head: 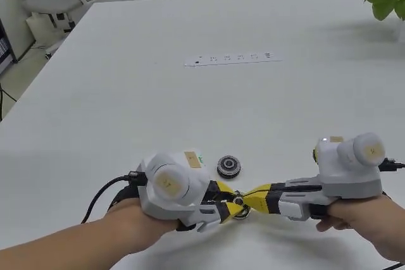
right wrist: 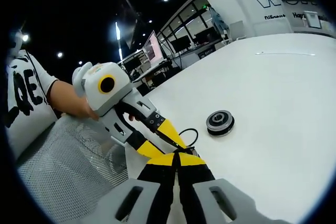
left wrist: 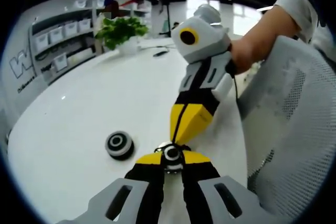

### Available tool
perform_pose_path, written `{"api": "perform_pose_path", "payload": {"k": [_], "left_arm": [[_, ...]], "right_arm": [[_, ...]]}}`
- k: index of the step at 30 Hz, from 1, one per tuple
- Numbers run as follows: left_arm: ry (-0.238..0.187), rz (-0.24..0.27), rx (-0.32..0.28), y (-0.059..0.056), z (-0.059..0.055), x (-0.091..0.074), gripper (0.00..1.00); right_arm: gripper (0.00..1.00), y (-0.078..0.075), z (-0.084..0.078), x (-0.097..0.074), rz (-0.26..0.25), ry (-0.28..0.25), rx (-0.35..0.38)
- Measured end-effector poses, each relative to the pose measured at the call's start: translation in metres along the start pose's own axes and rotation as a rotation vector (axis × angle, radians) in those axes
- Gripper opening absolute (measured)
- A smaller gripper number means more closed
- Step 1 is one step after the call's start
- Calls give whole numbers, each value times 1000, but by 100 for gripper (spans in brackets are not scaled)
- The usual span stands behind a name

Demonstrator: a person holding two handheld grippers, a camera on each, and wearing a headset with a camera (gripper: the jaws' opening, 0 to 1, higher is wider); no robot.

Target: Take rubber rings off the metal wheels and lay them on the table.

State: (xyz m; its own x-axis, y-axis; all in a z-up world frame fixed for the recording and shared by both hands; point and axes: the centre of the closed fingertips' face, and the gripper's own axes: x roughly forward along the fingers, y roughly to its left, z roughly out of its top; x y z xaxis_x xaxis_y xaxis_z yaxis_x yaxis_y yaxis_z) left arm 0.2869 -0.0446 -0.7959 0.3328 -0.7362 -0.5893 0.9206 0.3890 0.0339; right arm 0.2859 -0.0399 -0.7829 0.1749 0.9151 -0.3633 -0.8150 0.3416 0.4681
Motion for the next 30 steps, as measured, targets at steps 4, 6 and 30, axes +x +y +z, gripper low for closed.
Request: {"api": "perform_pose_path", "payload": {"k": [4,6,30], "left_arm": [[-1,1,-2,0,0,0,12],[-1,1,-2,0,0,0,12],[1,-20,8,-2,4,-7,20]], "right_arm": [[0,7,3,1,34,-15,16],[0,6,3,1,30,-11,6],[0,-9,-3,-3,-30,-1,17]]}}
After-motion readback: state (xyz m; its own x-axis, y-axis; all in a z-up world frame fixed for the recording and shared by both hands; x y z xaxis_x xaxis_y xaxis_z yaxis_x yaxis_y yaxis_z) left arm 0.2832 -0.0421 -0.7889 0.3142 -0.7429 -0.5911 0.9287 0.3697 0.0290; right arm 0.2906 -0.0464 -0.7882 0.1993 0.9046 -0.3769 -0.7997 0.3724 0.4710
